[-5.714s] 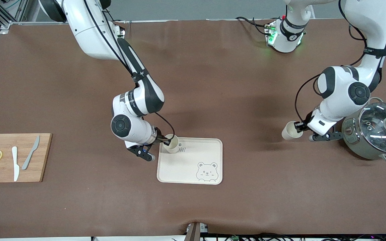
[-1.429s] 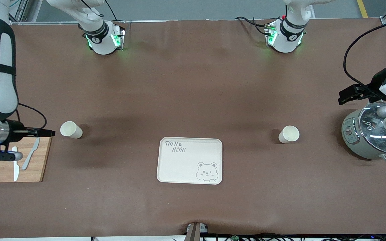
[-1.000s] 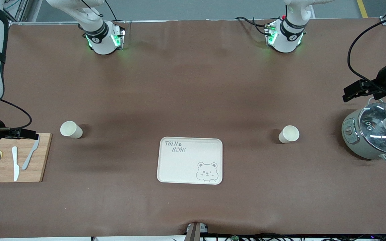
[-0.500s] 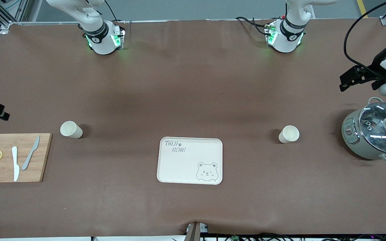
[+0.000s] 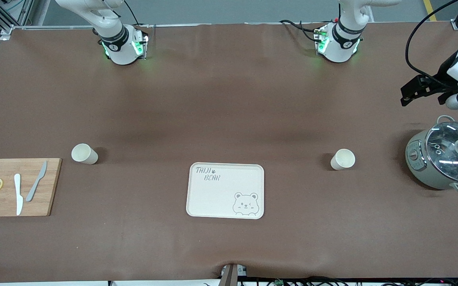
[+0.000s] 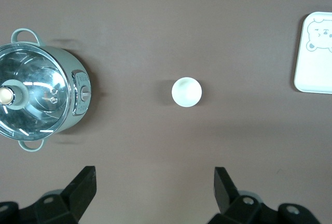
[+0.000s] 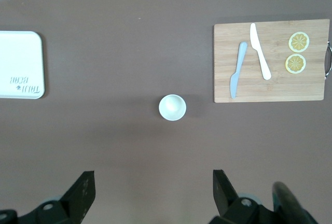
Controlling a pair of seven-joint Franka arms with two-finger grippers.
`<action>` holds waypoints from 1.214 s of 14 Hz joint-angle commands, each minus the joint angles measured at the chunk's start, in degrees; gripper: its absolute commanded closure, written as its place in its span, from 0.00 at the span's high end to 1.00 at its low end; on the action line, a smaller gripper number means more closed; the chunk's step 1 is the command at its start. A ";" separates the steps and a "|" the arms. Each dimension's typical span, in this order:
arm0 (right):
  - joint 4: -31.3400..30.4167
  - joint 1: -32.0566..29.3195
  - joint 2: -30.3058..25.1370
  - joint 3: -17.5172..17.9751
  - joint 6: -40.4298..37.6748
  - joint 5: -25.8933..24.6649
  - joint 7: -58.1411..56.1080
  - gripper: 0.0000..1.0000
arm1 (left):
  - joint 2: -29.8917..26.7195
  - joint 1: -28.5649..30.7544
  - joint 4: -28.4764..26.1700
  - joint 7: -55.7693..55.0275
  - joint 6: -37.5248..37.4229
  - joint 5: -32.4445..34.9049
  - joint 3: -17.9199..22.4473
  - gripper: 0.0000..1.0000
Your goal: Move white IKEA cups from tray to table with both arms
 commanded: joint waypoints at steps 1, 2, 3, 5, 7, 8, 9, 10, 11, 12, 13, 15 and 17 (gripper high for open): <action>-5.97 1.90 -3.97 0.32 0.94 -1.57 -0.16 1.00 | -1.08 -0.15 -1.29 0.76 1.02 0.16 0.26 1.00; -9.04 1.91 -5.38 0.32 2.86 -2.62 -0.16 1.00 | -1.08 -0.15 -1.38 0.76 1.02 0.16 0.26 1.00; -12.29 1.91 -7.31 0.32 4.97 -3.41 -0.16 1.00 | -1.25 -0.15 -1.29 0.76 0.84 0.16 0.17 1.00; -17.83 2.52 -11.00 0.41 6.21 -5.43 -0.16 1.00 | -1.25 -0.15 -1.12 0.76 0.93 0.07 0.17 1.00; -20.58 2.52 -12.51 0.41 8.68 -6.22 -0.16 1.00 | -1.69 -0.15 -1.29 0.76 0.58 0.07 0.17 1.00; -20.58 2.70 -12.51 0.50 8.59 -6.23 -0.16 1.00 | -1.78 -0.06 -1.12 0.85 0.32 -0.02 0.17 1.00; -20.49 3.66 -12.51 0.59 8.68 -6.49 -0.16 1.00 | -1.78 -0.06 -1.11 0.85 0.31 -0.02 0.17 1.00; -20.41 4.36 -12.51 0.59 8.68 -7.02 0.02 1.00 | -1.69 0.02 -1.03 0.85 0.31 -0.02 0.26 1.00; -20.40 4.37 -12.51 0.59 8.68 -7.19 0.02 1.00 | -1.61 -0.06 -1.03 0.85 0.31 -0.02 0.26 1.00; -20.32 4.28 -12.34 0.50 9.03 -7.20 0.02 1.00 | -1.61 -0.06 -1.03 0.85 0.31 -0.02 0.17 1.00; -20.06 4.28 -12.25 0.50 9.12 -7.20 0.02 1.00 | -1.61 -0.06 -1.03 0.85 0.31 -0.11 0.17 1.00; -20.05 4.54 -12.33 0.59 8.51 -6.76 0.46 1.00 | -1.61 -0.06 -0.85 0.76 0.31 -0.55 0.17 1.00; -20.05 5.42 -12.34 0.85 8.85 -6.41 0.55 1.00 | -1.52 -0.06 -0.76 0.93 0.31 -0.55 0.26 1.00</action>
